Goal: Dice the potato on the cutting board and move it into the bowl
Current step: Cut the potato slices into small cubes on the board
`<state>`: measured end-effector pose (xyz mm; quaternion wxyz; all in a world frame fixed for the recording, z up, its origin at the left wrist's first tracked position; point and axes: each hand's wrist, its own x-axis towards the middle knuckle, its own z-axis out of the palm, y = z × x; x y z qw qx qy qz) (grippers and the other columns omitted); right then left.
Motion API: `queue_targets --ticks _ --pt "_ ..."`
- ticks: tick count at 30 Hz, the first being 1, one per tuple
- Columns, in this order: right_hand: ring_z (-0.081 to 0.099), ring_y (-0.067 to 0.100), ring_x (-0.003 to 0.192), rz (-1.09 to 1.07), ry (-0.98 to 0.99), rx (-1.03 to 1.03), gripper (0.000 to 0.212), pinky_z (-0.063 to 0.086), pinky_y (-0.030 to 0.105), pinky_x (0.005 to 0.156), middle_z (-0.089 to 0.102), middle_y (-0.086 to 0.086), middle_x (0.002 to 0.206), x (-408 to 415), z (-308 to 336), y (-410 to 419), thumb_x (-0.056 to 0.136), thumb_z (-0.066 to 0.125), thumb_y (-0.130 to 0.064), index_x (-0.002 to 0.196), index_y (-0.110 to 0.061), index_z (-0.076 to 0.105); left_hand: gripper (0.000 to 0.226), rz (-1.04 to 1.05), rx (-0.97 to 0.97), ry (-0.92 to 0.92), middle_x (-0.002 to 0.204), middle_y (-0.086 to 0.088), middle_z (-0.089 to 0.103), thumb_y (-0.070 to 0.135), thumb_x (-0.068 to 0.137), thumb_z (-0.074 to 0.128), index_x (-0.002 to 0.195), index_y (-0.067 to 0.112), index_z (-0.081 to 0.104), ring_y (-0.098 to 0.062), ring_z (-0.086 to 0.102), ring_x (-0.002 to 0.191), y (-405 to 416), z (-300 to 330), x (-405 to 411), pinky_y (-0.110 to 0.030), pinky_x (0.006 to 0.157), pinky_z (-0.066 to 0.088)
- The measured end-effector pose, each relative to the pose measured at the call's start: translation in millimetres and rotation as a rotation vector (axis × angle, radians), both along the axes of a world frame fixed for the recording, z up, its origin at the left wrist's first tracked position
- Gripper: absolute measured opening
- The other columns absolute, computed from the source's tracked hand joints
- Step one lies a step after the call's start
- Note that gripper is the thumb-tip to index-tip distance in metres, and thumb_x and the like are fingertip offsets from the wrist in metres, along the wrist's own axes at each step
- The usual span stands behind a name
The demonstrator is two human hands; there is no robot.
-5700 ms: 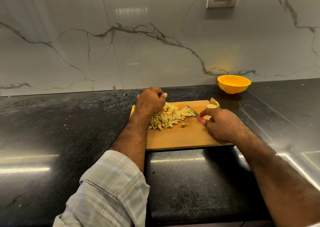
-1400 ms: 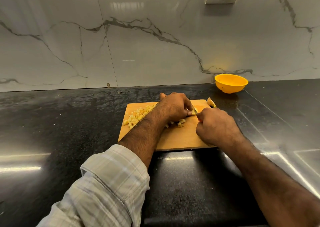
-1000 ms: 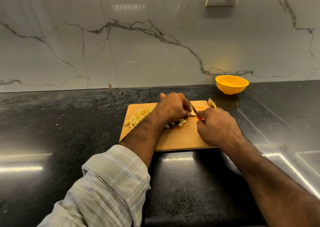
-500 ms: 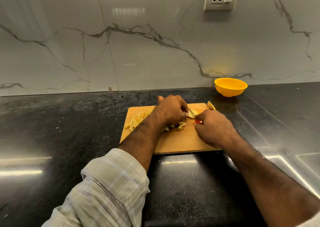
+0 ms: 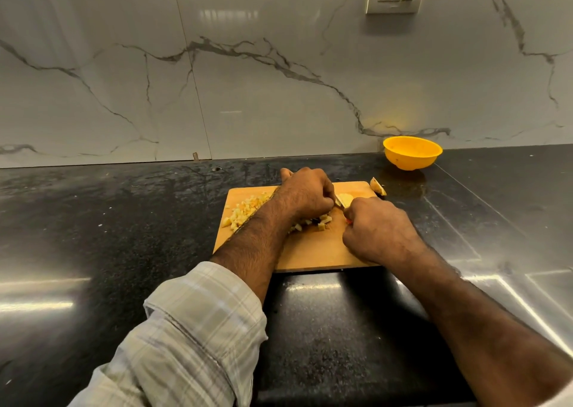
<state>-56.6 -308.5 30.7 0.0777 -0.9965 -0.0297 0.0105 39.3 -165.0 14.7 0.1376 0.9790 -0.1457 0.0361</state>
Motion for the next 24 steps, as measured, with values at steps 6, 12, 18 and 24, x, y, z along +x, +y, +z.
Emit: queue_targets --ticks 6,12,18,24 --pt "0.062 0.018 0.102 0.004 -0.071 0.129 0.038 0.060 0.041 0.090 0.068 -0.002 0.116 5 -8 -10 0.097 0.061 -0.033 0.134 -0.025 0.068 0.013 0.011 0.004 0.004 0.116 0.012 0.069 0.035 0.096 0.069 0.105 0.032 0.078 -0.013 0.054 0.120 0 0 -3 -0.054 0.110 0.027" --pt "0.062 0.023 0.115 -0.075 -0.205 0.227 0.042 0.058 0.047 0.096 0.068 0.001 0.133 13 -6 -49 0.097 0.066 -0.039 0.138 -0.030 0.067 0.038 0.048 0.069 -0.069 0.100 0.011 0.071 0.066 0.096 0.059 0.102 0.031 0.074 -0.016 0.060 0.113 -10 -3 -3 -0.061 0.112 0.026" --pt "0.061 0.020 0.117 -0.111 -0.091 0.151 0.045 0.058 0.043 0.095 0.062 0.000 0.140 22 -10 -58 0.096 0.067 -0.040 0.140 -0.035 0.063 0.070 0.131 0.196 -0.090 0.116 0.003 0.071 0.093 0.082 0.046 0.104 0.031 0.071 -0.024 0.053 0.128 -30 -6 -1 -0.073 0.115 0.017" --pt "0.060 0.022 0.120 -0.137 -0.048 0.143 0.051 0.058 0.045 0.098 0.061 0.003 0.141 26 -10 -61 0.096 0.068 -0.043 0.145 -0.035 0.057 0.037 0.084 0.143 -0.044 0.124 0.005 0.067 0.061 0.093 0.063 0.115 0.032 0.069 -0.023 0.047 0.135 -29 -3 3 -0.072 0.118 0.013"
